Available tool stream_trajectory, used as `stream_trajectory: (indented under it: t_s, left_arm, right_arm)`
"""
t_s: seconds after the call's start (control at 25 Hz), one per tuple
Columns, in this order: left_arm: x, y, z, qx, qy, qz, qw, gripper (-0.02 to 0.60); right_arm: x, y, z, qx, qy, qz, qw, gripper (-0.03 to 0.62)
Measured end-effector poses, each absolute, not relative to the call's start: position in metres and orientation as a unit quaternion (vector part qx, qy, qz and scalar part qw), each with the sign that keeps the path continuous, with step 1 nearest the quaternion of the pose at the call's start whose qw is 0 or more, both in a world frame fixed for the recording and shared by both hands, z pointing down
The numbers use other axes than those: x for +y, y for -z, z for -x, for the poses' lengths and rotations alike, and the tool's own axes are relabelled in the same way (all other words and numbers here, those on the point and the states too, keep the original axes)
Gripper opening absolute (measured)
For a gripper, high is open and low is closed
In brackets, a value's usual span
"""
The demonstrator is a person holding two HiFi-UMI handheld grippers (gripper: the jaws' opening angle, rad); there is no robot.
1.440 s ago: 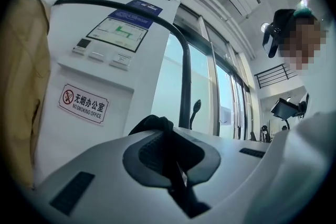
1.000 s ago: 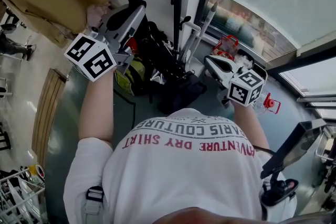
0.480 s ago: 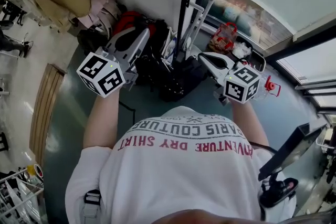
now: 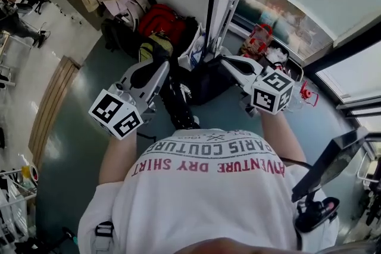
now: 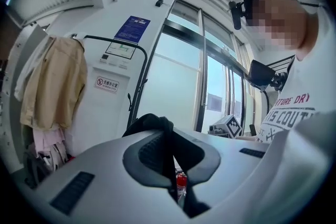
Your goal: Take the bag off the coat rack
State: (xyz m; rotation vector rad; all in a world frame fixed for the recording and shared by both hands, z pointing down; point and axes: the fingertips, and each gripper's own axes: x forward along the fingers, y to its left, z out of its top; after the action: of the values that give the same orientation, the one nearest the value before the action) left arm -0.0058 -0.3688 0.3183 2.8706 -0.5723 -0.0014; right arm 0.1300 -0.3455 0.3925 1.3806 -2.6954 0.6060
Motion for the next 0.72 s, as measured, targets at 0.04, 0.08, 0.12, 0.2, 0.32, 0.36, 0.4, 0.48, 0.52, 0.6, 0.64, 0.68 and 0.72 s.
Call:
stream_trajectory:
  t_s: [0.04, 0.08, 0.12, 0.2, 0.32, 0.36, 0.4, 0.48, 0.52, 0.6, 0.64, 0.68, 0.72]
  left_arm:
    - [-0.348, -0.318, 0.011, -0.206, 0.001, -0.973, 0.106, 0.012]
    - [-0.326, -0.319, 0.016, -0.218, 0.001, -0.971, 0.104, 0.012]
    - [-0.304, -0.32, 0.019, -0.228, -0.001, -0.968, 0.102, 0.012]
    - [-0.261, -0.324, 0.026, -0.246, -0.003, -0.964, 0.102, 0.012]
    - [-0.214, -0.322, 0.034, -0.267, 0.014, -0.956, 0.117, 0.012]
    - [-0.2, -0.319, 0.036, -0.272, 0.019, -0.954, 0.123, 0.012]
    - [-0.186, -0.317, 0.039, -0.274, 0.021, -0.953, 0.13, 0.012]
    - [-0.159, -0.313, 0.043, -0.268, 0.027, -0.952, 0.145, 0.012]
    - [-0.146, -0.312, 0.045, -0.261, 0.032, -0.952, 0.154, 0.012]
    - [-0.123, -0.312, 0.047, -0.246, 0.036, -0.954, 0.167, 0.012]
    - [-0.111, -0.312, 0.049, -0.238, 0.036, -0.956, 0.169, 0.012]
    - [-0.099, -0.312, 0.05, -0.231, 0.036, -0.958, 0.167, 0.012]
    - [-0.086, -0.311, 0.052, -0.224, 0.036, -0.96, 0.164, 0.012]
  right_arm:
    - [-0.324, -0.392, -0.127, -0.875, -0.195, -0.443, 0.025, -0.002]
    - [-0.3, -0.391, -0.125, -0.877, -0.193, -0.439, 0.024, -0.002]
    - [-0.275, -0.39, -0.122, -0.88, -0.191, -0.435, 0.025, 0.0]
    - [-0.225, -0.39, -0.118, -0.885, -0.189, -0.425, 0.029, -0.002]
    - [-0.166, -0.383, -0.115, -0.891, -0.189, -0.411, 0.029, 0.0]
    - [-0.15, -0.379, -0.115, -0.892, -0.189, -0.409, 0.029, -0.002]
    - [-0.135, -0.374, -0.113, -0.893, -0.188, -0.407, 0.028, -0.002]
    - [-0.107, -0.366, -0.109, -0.894, -0.184, -0.408, 0.025, 0.0]
    - [-0.094, -0.362, -0.107, -0.893, -0.181, -0.411, 0.022, -0.002]
    - [-0.072, -0.359, -0.101, -0.891, -0.176, -0.417, 0.018, -0.002]
    - [-0.062, -0.359, -0.097, -0.89, -0.175, -0.42, 0.017, -0.002]
    - [-0.052, -0.359, -0.093, -0.89, -0.174, -0.421, 0.017, 0.0]
    - [-0.043, -0.36, -0.088, -0.89, -0.173, -0.422, 0.016, -0.002]
